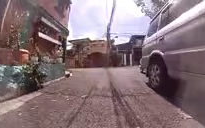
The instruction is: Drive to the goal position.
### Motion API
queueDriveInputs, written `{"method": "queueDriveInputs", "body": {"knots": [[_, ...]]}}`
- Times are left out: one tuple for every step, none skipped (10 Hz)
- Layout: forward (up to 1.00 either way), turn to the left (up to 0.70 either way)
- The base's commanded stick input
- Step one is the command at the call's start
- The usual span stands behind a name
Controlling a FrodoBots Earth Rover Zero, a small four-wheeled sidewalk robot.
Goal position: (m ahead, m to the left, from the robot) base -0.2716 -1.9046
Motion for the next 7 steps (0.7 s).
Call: {"method": "queueDriveInputs", "body": {"knots": [[0.7, 0.0], [0.7, 0.0], [0.7, 0.0], [0.7, 0.0], [0.7, 0.0], [0.7, 0.0], [0.7, 0.0]]}}
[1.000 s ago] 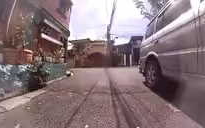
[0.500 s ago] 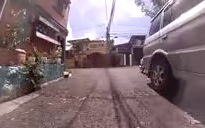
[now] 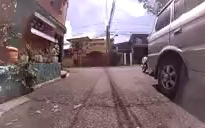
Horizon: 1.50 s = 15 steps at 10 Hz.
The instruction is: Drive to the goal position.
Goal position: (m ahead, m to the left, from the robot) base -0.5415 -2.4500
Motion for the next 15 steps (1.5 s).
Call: {"method": "queueDriveInputs", "body": {"knots": [[0.7, 0.0], [0.7, 0.0], [0.7, 0.0], [0.7, 0.0], [0.7, 0.0], [0.7, 0.0], [0.7, 0.0], [0.7, 0.0], [0.7, 0.0], [0.7, 0.0], [0.7, 0.0], [0.7, 0.0], [0.7, 0.0], [0.7, 0.0], [0.7, 0.0]]}}
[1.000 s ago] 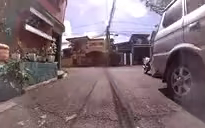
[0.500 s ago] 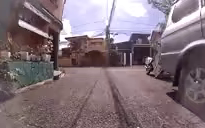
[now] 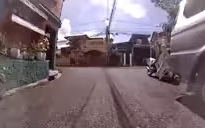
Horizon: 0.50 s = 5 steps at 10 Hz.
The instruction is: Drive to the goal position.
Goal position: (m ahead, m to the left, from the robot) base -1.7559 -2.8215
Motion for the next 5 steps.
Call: {"method": "queueDriveInputs", "body": {"knots": [[0.7, 0.0], [0.7, 0.0], [0.7, 0.0], [0.7, 0.0], [0.7, 0.0]]}}
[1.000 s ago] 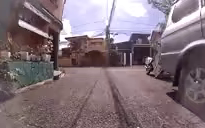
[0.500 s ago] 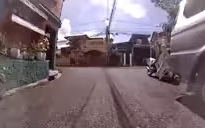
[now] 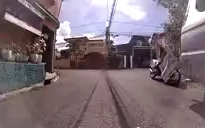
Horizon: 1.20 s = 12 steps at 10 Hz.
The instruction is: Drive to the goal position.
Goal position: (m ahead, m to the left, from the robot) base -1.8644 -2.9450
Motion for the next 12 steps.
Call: {"method": "queueDriveInputs", "body": {"knots": [[0.7, 0.0], [0.7, 0.0], [0.7, 0.0], [0.7, 0.0], [0.7, 0.0], [0.7, 0.0], [0.7, 0.0], [0.7, 0.0], [0.7, 0.0], [0.7, 0.0], [0.7, 0.0], [0.7, 0.0]]}}
